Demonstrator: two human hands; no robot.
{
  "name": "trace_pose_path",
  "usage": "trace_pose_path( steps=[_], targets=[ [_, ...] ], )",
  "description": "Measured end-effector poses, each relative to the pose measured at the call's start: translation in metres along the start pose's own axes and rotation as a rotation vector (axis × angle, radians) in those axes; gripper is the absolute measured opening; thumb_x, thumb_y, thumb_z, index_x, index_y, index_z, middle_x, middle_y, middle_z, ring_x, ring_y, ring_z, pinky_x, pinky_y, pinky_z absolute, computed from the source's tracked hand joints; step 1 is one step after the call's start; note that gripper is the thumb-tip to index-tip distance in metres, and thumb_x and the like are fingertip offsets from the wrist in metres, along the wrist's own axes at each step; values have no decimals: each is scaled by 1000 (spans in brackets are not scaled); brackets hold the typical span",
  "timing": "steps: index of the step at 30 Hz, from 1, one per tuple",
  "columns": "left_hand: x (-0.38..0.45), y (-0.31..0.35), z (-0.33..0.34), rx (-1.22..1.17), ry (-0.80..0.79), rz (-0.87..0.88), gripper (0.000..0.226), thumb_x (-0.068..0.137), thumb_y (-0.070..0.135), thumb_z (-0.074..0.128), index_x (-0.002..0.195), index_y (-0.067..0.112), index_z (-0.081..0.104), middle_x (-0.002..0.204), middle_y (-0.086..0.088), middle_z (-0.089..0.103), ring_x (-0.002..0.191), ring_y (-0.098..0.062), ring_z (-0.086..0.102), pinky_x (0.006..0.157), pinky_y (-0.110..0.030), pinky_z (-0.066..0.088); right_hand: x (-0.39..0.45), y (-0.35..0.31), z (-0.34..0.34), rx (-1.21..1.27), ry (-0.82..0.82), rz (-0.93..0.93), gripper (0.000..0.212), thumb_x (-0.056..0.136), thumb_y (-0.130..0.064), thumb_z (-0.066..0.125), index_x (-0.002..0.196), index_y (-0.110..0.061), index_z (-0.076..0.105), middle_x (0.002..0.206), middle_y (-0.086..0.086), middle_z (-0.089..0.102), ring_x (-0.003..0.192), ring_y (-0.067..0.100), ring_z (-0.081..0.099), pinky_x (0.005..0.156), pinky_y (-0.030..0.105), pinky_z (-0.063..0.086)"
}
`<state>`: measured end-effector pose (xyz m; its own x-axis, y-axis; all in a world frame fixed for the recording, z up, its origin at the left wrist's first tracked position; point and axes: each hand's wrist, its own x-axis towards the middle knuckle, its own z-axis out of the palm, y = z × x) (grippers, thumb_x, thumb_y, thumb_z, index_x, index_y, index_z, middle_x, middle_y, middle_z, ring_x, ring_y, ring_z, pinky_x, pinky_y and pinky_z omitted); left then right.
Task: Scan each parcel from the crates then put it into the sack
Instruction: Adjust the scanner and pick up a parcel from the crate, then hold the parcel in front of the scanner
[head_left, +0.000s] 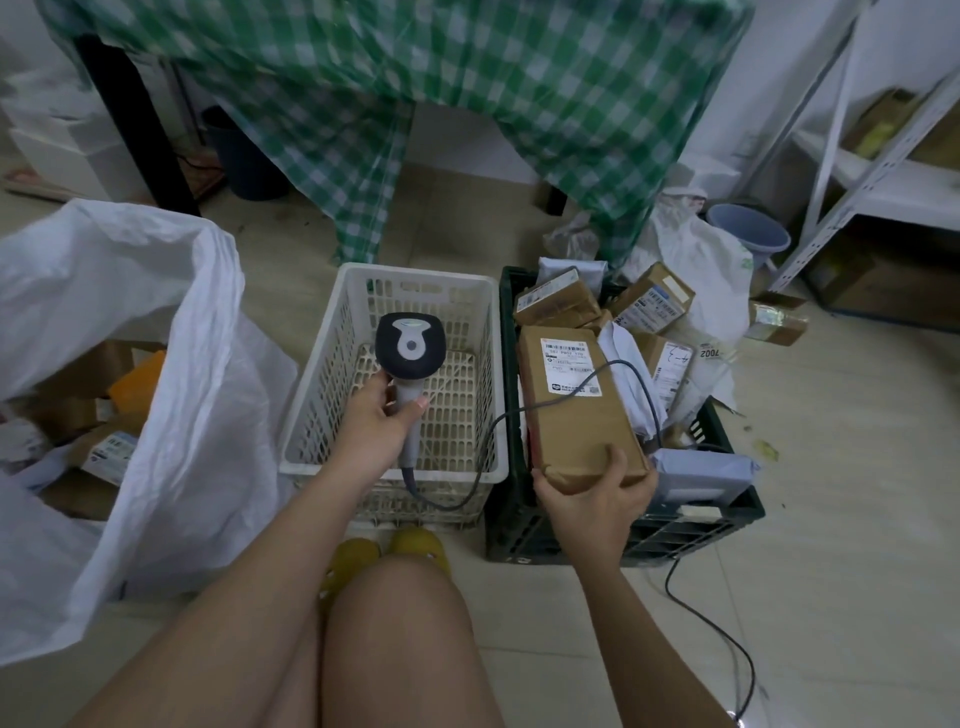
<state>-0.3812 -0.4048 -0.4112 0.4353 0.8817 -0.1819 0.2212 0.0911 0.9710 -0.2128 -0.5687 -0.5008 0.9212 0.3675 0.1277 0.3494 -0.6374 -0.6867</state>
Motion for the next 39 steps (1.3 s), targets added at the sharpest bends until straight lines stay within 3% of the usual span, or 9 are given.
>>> trace_pose_path(
  steps=[7, 13, 19, 22, 28, 30, 34, 36, 39],
  targets=[
    [0, 0, 1, 3, 10, -18, 41, 92, 17, 62, 132, 18, 51, 123, -4, 62, 113, -24, 58, 100, -46, 47, -13, 11, -17, 183, 7, 64, 89, 60, -46, 86, 129, -33, 33, 148, 8, 9, 132, 35, 26, 105, 42, 39],
    [-1, 2, -2, -66, 33, 2, 29, 93, 14, 61, 117, 27, 50, 116, 0, 61, 108, -19, 57, 95, -36, 45, -6, -8, -22, 283, 40, -1, 85, 60, -44, 87, 125, -37, 33, 145, 1, 11, 128, 30, 33, 101, 37, 41],
    [-2, 7, -11, -100, 78, -5, 35, 94, 10, 59, 127, 17, 52, 115, -3, 62, 105, -18, 58, 92, -34, 47, -15, -2, -10, 260, -110, -20, 91, 60, -45, 87, 131, -38, 30, 145, 1, 9, 129, 30, 31, 102, 35, 37],
    [0, 6, -17, -80, 97, -8, 35, 93, 13, 61, 127, 18, 53, 120, -5, 62, 111, -21, 58, 95, -37, 47, -24, 8, -2, 204, -154, -22, 96, 59, -45, 88, 135, -36, 30, 143, -2, 7, 127, 34, 32, 104, 40, 39],
    [-2, 9, -29, -115, 158, -11, 32, 94, 14, 59, 126, 16, 52, 117, -2, 60, 108, -20, 57, 84, -32, 46, -25, 5, 0, 140, -197, 4, 101, 58, -52, 86, 140, -35, 29, 146, 1, 3, 131, 38, 28, 106, 48, 39],
    [-3, 8, -34, -110, 175, 7, 33, 94, 14, 59, 126, 14, 52, 115, -1, 60, 106, -20, 58, 80, -30, 46, -25, 5, -1, 69, -198, -13, 104, 55, -69, 77, 140, -35, 30, 151, 7, 2, 138, 38, 20, 111, 52, 31],
    [-6, 8, -40, -122, 178, 33, 34, 93, 9, 59, 127, 10, 52, 115, -5, 62, 104, -19, 59, 86, -28, 46, -22, 7, -13, -218, -234, -84, 109, 59, -94, 43, 148, -34, 25, 159, 14, -13, 145, 25, -17, 116, 54, -6],
    [-7, 8, -41, -122, 176, 30, 34, 93, 8, 59, 126, 8, 52, 115, -6, 62, 104, -19, 59, 84, -28, 45, -16, 6, -21, -290, -232, -139, 98, 68, -90, 25, 146, -32, 31, 161, 10, -11, 146, 25, -18, 115, 51, -9],
    [-7, 12, -37, -101, 147, 40, 31, 93, 11, 59, 123, 7, 53, 115, -5, 62, 107, -20, 59, 85, -29, 45, -4, -2, -30, -369, -153, -234, 57, 90, -63, 39, 126, -23, 58, 156, 10, 24, 140, 32, 16, 112, 50, 16]
  ],
)
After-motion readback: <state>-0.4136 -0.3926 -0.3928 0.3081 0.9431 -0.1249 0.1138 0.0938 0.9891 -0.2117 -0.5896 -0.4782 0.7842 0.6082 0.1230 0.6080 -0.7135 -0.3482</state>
